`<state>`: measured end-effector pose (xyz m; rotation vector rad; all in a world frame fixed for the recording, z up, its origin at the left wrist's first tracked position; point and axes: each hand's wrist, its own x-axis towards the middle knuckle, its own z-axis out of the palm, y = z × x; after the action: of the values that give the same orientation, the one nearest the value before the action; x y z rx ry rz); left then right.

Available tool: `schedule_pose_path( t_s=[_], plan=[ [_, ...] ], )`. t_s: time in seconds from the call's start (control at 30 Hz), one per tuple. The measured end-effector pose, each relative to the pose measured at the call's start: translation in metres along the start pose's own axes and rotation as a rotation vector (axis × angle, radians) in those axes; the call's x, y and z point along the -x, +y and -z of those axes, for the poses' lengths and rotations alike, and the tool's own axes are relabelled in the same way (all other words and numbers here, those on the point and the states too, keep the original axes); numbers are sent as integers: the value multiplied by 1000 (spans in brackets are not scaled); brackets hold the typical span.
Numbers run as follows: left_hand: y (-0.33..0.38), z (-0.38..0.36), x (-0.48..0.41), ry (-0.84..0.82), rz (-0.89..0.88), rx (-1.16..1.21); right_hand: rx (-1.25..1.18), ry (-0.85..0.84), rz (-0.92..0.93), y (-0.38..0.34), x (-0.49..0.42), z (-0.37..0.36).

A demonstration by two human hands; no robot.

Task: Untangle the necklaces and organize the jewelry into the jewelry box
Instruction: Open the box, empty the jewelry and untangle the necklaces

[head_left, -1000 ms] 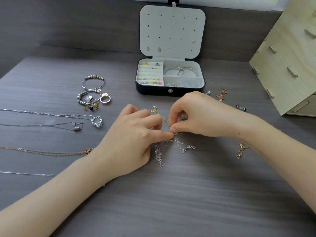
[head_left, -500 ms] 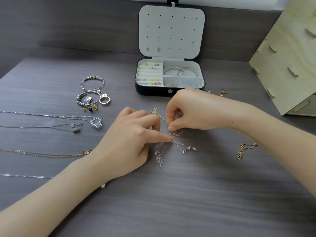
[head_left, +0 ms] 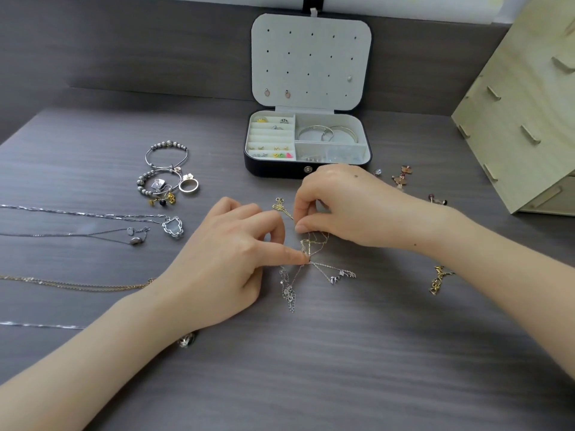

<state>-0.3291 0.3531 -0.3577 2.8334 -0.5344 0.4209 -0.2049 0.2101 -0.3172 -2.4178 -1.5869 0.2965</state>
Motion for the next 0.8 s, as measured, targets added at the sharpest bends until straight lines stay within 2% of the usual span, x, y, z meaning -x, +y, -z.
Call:
schedule_pose_path(
  t_s=[0.13, 0.3, 0.63, 0.8],
  plan=[
    [0, 0, 1, 3, -13, -14, -109, 144, -30, 7, 14, 1],
    [-1, 0, 3, 30, -37, 17, -169, 163, -29, 12, 37, -6],
    [2, 3, 2, 183, 13, 71, 30, 308, 72, 11, 56, -39],
    [5, 2, 2, 294, 138, 103, 44, 356, 93, 13, 58, -42]
  ],
)
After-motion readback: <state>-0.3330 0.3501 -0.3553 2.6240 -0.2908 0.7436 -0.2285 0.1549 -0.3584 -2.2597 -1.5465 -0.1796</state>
